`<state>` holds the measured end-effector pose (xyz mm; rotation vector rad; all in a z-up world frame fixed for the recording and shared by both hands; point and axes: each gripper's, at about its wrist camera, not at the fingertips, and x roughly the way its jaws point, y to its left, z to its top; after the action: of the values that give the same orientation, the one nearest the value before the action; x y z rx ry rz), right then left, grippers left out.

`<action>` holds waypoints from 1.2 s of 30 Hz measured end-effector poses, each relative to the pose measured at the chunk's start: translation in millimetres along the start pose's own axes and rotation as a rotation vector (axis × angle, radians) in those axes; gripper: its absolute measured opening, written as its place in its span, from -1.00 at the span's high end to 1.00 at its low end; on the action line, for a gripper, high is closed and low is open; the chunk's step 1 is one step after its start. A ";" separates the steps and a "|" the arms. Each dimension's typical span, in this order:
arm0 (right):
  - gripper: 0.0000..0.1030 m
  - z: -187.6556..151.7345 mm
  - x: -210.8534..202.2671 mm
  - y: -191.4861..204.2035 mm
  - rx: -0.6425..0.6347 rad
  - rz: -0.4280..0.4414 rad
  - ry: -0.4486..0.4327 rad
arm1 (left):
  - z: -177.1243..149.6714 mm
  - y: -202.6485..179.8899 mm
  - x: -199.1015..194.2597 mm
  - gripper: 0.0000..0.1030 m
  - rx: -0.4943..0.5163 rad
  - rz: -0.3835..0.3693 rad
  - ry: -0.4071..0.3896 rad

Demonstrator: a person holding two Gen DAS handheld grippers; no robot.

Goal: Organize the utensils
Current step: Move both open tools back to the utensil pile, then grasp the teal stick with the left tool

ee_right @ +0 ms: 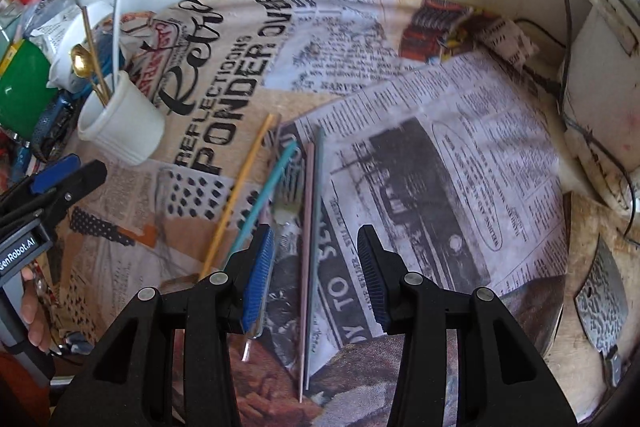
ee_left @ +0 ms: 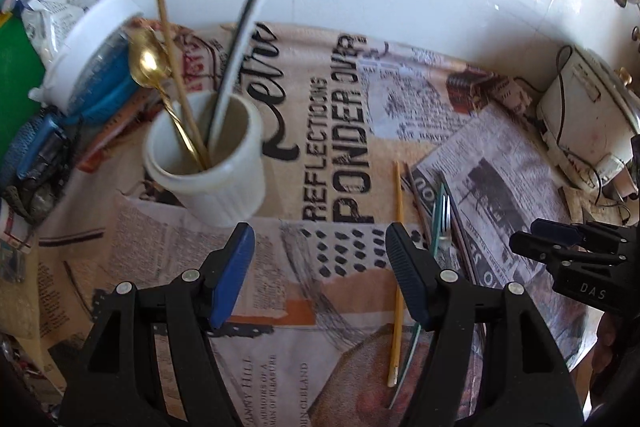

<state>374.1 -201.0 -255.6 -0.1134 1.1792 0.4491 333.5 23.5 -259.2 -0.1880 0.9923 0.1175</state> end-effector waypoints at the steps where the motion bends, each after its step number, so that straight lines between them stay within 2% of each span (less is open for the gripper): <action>1: 0.22 -1.2 3.6 -2.0 0.006 0.004 0.010 | -2.4 -3.9 7.5 -0.29 -0.003 -0.017 0.020; 10: 0.22 -14.4 23.7 -17.6 0.038 0.023 0.055 | -13.4 -47.7 52.6 -0.26 0.047 -0.119 0.142; 13: 0.22 -16.6 24.5 -23.2 0.032 0.021 0.055 | -13.0 -59.6 66.4 -0.05 0.064 -0.163 0.182; 15: 0.22 -17.3 24.4 -26.9 0.038 0.034 0.058 | -11.9 -67.4 75.4 0.16 0.074 -0.175 0.206; 18: 0.22 -18.4 24.3 -30.4 0.040 0.036 0.055 | -9.7 -76.2 87.4 0.30 0.091 -0.190 0.238; 20: 0.22 -19.9 24.2 -31.5 0.043 0.052 0.057 | -6.3 -80.8 91.2 0.30 0.110 -0.189 0.234; 23: 0.22 -20.8 25.4 -30.3 0.046 0.074 0.062 | -1.0 -83.6 98.9 0.42 0.121 -0.190 0.255; 26: 0.22 -21.1 26.5 -24.2 0.032 0.084 0.063 | 0.7 -81.9 106.9 0.70 0.112 -0.214 0.282; 29: 0.22 -20.0 26.3 -18.0 0.017 0.102 0.065 | 0.8 -81.4 109.6 0.89 0.116 -0.232 0.286; 36: 0.35 -15.6 30.9 -2.4 -0.013 0.140 0.072 | 8.0 -67.7 89.1 0.92 0.088 -0.237 0.217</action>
<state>371.0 -199.5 -290.1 -0.0589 1.2598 0.5797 400.8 -39.8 -322.8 -0.2393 1.1810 -0.1661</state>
